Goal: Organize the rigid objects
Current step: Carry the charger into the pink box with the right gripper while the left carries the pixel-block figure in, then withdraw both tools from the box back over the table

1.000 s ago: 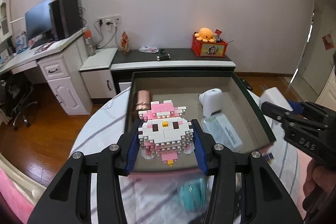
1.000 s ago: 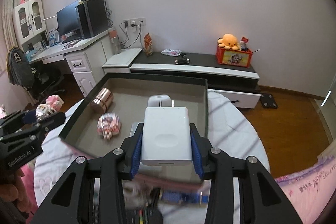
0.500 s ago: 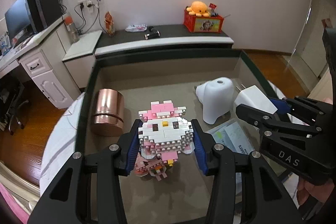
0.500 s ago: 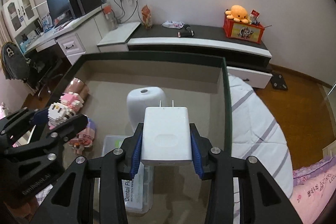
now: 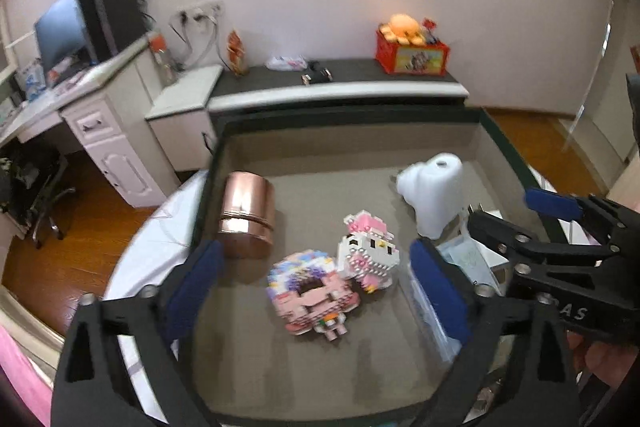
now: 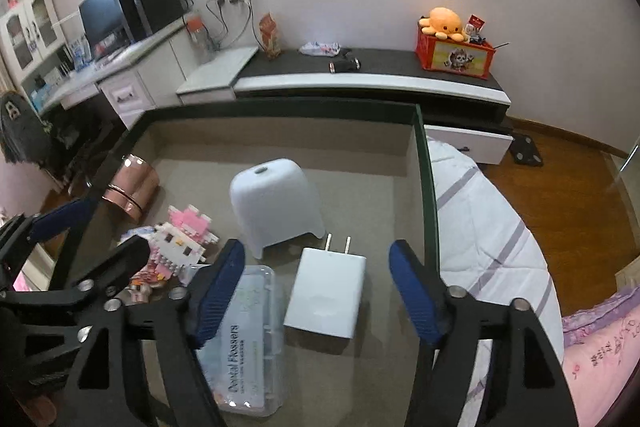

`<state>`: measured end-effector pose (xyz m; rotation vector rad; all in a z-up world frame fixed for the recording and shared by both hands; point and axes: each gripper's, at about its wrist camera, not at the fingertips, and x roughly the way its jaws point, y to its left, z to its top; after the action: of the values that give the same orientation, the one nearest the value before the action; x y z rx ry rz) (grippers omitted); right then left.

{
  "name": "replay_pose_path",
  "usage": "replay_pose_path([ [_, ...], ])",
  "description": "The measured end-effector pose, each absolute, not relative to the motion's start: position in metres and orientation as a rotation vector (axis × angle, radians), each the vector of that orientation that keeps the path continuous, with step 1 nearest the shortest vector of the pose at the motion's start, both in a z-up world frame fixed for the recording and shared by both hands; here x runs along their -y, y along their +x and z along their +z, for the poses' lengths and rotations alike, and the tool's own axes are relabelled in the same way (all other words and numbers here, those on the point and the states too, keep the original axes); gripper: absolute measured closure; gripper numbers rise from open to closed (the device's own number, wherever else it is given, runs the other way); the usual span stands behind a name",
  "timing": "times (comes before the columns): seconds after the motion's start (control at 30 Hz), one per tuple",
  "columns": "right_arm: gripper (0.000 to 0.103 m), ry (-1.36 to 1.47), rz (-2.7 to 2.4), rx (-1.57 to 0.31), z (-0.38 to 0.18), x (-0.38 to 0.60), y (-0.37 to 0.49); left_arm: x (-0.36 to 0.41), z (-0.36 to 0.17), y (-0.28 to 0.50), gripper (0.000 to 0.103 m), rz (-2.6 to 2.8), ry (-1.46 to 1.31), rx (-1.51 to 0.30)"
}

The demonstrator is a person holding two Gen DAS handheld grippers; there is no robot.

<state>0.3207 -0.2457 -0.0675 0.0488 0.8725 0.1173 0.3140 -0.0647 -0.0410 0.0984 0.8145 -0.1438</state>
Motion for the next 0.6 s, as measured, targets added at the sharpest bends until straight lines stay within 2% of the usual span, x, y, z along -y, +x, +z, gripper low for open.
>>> replay_pose_path([
  [0.23, 0.017, 0.033, 0.109, -0.791, -0.033, 0.232, 0.286, 0.050, -0.005, 0.265, 0.000, -0.143, 0.061, -0.707],
  [0.6, 0.017, 0.015, 0.105, -0.562, 0.032, 0.213, 0.169, 0.020, 0.048, 0.155, 0.000, -0.123, -0.037, -0.521],
])
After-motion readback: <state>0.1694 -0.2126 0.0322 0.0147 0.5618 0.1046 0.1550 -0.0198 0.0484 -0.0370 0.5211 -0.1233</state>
